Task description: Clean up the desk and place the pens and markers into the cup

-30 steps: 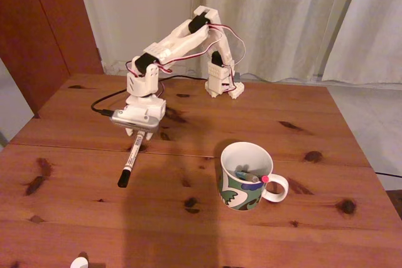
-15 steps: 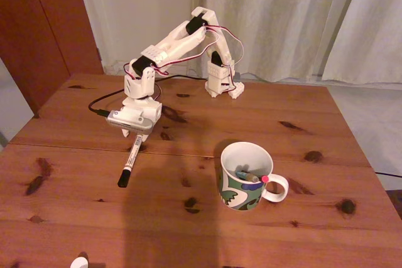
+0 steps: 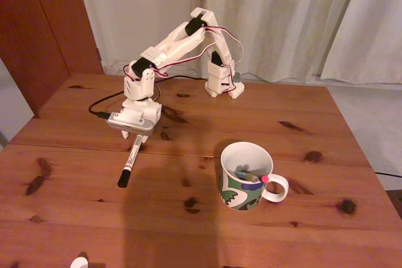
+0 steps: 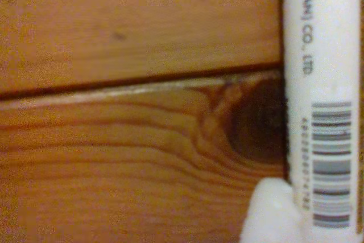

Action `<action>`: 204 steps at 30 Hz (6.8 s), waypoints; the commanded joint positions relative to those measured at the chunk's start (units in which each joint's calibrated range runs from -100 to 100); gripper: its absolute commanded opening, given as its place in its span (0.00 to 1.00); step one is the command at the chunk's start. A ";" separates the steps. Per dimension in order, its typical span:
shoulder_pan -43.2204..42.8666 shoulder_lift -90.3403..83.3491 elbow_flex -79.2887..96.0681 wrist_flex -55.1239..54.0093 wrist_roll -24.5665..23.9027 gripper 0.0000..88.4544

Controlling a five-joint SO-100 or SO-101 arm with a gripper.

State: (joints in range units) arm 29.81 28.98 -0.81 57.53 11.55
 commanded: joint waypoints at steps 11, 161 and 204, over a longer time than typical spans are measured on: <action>0.71 -0.64 -1.54 0.06 1.55 0.01; -38.38 -44.91 48.33 -69.10 -19.57 0.09; -38.70 -89.02 98.55 -97.74 -19.30 0.01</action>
State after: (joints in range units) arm -8.91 -52.29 93.12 -38.03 -7.55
